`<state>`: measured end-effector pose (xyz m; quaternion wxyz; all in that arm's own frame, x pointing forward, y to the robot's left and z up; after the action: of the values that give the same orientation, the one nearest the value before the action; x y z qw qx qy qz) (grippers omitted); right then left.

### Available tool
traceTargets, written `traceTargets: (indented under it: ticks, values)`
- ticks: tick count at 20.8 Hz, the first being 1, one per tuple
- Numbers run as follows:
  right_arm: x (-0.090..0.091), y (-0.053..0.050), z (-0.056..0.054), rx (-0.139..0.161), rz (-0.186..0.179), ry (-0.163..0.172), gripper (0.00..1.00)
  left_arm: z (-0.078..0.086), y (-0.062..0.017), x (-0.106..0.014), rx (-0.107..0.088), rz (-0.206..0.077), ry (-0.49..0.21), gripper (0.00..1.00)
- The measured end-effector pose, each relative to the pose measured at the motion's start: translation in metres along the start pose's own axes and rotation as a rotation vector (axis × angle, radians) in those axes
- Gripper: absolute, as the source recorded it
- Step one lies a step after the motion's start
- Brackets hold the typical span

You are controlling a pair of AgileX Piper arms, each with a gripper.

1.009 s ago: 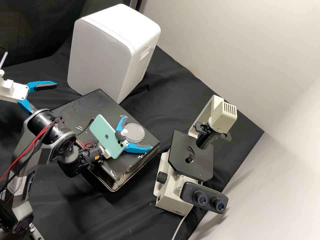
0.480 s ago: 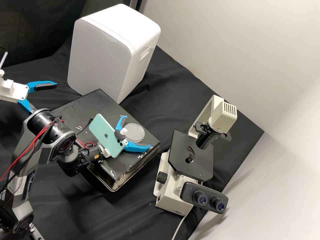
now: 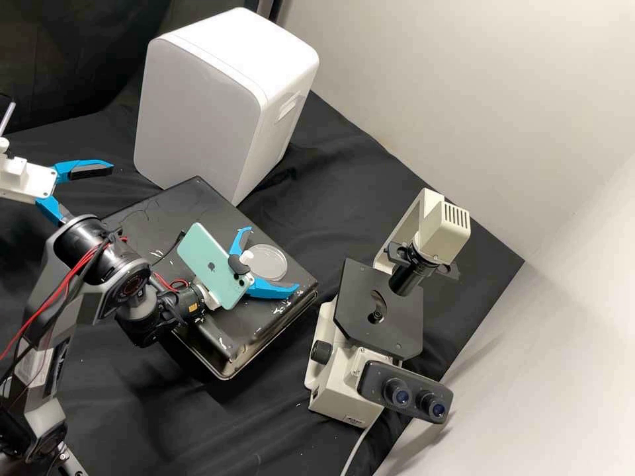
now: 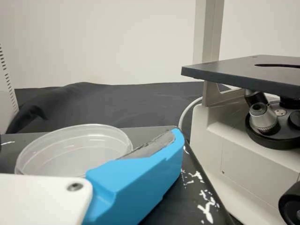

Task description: Place the petri dish on the microscope

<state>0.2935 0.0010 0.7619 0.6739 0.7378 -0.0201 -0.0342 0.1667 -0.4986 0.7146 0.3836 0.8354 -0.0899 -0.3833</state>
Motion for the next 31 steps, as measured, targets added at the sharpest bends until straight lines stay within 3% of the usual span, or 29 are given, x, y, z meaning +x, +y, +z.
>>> traceTargets:
  ticks: [18,23,31]
  values:
    - [0.0017,-0.0023,-0.0022,0.006,-0.011,0.005,0.0,0.0,-0.0001,0.0,0.002,-0.001,0.0,1.0]
    - [0.0018,-0.0022,-0.0015,0.029,-0.014,0.0,0.0,-0.0002,0.0003,0.0004,0.002,0.001,0.0,1.0]
    - [0.002,-0.0014,-0.001,0.031,-0.018,0.004,0.0,-0.0002,0.0003,0.0004,0.002,0.001,0.0,1.0]
